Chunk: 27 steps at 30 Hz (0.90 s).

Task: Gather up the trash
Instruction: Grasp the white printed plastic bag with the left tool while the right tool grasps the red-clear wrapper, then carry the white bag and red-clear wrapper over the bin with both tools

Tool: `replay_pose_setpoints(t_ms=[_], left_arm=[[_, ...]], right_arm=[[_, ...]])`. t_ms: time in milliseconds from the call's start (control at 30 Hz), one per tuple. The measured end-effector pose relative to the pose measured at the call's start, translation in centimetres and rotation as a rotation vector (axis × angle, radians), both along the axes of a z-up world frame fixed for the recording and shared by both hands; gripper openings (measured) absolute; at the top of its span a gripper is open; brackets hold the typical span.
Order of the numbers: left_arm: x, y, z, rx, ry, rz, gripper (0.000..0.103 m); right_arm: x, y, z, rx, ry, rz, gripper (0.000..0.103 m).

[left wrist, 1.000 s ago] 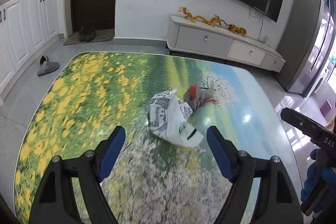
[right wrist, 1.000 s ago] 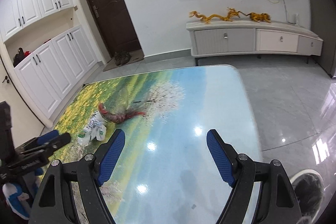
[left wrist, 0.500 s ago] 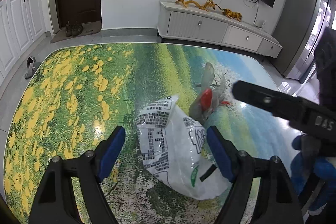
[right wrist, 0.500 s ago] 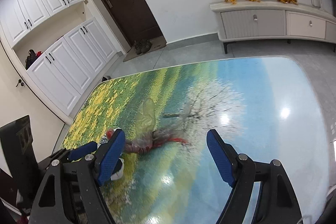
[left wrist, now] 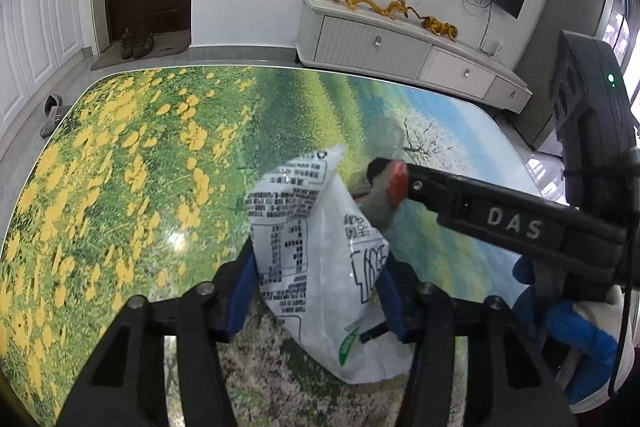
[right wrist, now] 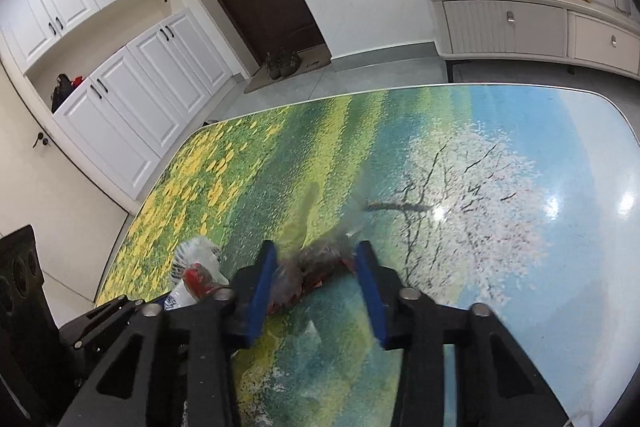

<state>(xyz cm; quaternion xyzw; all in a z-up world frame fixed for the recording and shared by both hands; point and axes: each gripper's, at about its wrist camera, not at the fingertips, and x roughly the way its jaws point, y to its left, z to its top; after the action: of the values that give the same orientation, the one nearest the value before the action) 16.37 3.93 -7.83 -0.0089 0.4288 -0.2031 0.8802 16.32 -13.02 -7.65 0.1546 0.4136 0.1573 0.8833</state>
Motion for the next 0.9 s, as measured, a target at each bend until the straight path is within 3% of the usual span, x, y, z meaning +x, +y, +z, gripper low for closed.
replay_pose_setpoints(t_ms=[67, 167, 567, 900], left_arm=[[-0.5, 0.3, 0.1, 0.000, 0.003, 0.004, 0.047], [-1.6, 0.8, 0.3, -0.002, 0.008, 0.011, 0.046], [-7.4, 2.3, 5.2, -0.034, -0.063, 0.013, 0.045], [-12.8, -1.9, 9.4, -0.066, -0.135, -0.073, 0.044]], right_arm=[[-0.4, 0.3, -0.1, 0.002, -0.002, 0.015, 0.011], [-1.2, 0.5, 0.2, 0.011, -0.008, 0.023, 0.008], [-10.0, -1.9, 5.4, 0.080, -0.109, -0.009, 0.007], [-19.3, -8.1, 10.4, 0.098, -0.222, -0.141, 0.007]])
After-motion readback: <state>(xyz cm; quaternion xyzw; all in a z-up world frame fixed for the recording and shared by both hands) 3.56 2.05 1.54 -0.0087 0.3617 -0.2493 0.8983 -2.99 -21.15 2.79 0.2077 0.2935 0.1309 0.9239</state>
